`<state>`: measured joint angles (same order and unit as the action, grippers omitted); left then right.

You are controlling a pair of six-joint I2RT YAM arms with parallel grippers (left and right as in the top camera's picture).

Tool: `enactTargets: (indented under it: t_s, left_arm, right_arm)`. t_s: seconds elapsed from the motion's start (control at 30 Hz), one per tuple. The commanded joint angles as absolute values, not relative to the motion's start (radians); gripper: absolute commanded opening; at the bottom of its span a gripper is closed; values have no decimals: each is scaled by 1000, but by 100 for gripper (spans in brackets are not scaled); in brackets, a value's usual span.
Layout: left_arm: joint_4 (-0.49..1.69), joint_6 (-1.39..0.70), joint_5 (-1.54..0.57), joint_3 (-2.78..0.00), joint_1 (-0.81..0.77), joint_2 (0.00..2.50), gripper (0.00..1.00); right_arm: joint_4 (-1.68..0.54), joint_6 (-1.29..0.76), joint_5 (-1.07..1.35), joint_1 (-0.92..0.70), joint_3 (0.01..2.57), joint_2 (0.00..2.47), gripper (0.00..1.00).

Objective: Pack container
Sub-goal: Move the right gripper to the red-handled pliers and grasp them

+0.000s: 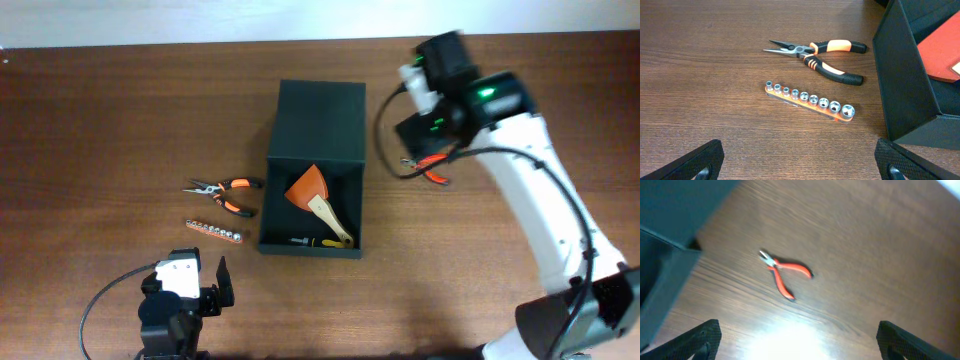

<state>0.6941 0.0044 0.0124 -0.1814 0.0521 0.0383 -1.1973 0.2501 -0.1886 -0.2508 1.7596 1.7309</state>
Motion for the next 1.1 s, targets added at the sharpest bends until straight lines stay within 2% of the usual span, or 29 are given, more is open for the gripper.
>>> enactTargets:
  t_s: [0.0, 0.17, 0.6, 0.73, 1.07]
  left_arm:
    - [692, 20, 15, -177, 51, 30, 99]
    - [692, 20, 15, -177, 51, 30, 99]
    - [692, 20, 15, -177, 51, 30, 99]
    - [692, 20, 15, -177, 51, 30, 99]
    - [692, 20, 15, -177, 51, 30, 99]
  right_arm:
    - [-1205, 418, 55, -113, 1754, 1746, 99]
    - [-1208, 511, 198, -6, 1749, 1800, 99]
    - [-1209, 516, 165, -21, 1748, 2053, 100]
    - [-1224, 508, 163, -25, 1748, 2109, 94]
    - [-1204, 424, 92, -48, 1724, 2166, 94]
